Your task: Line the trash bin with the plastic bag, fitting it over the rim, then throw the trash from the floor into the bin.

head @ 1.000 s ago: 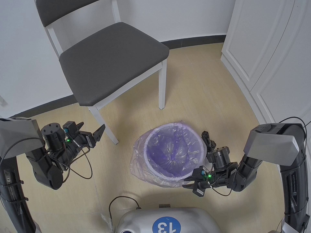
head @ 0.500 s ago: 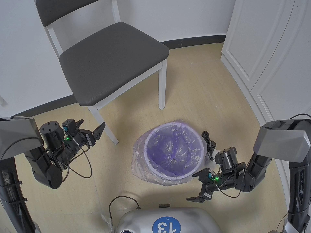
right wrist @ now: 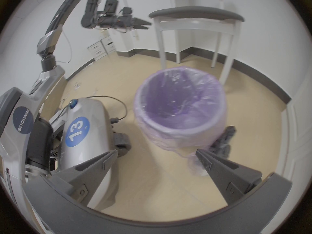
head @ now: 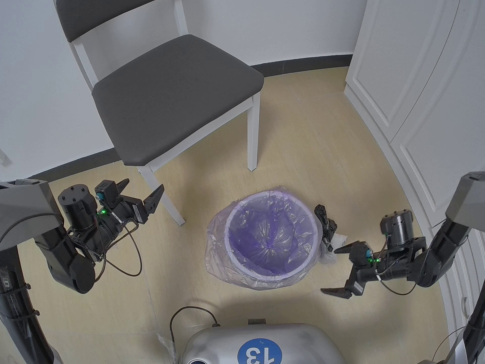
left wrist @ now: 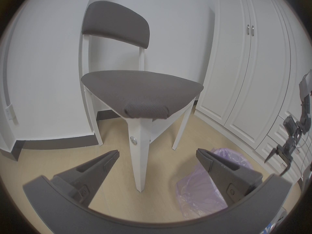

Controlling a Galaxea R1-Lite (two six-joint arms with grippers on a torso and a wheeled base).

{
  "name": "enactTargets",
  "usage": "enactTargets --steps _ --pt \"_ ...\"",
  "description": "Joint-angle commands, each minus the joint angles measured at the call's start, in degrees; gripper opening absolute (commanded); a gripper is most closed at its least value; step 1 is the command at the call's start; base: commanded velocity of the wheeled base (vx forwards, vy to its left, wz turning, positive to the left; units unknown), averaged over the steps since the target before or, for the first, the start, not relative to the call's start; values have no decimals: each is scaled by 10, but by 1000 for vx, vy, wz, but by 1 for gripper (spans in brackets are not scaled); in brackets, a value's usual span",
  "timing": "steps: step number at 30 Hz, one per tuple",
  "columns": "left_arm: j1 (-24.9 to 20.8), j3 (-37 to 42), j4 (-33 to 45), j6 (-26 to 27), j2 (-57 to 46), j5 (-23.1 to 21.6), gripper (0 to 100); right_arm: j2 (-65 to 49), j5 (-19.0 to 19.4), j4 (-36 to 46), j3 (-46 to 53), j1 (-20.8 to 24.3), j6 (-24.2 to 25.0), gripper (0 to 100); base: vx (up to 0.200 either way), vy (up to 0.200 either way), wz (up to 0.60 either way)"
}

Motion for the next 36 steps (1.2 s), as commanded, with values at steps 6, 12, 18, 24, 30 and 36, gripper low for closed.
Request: enactTargets --steps 6,12,18,24,30,36 --pt "-55 35 -10 -2 -41 4 100 25 -4 -70 -62 -78 108 100 0 0 0" --pt "-85 77 -10 -3 -62 14 100 115 -73 -184 -104 -40 241 100 0 0 0" --pt "-133 109 -10 -12 -70 59 100 184 -109 -224 -129 -32 271 100 0 0 0" --pt "-152 130 -10 -40 -91 83 100 215 -115 -229 -154 -31 280 100 0 0 0" --pt "-158 142 -10 -45 -105 83 100 243 -119 -229 -177 -31 284 100 0 0 0" --pt "-167 150 -10 -63 -99 83 100 296 -129 -252 -196 -12 295 100 0 0 0"
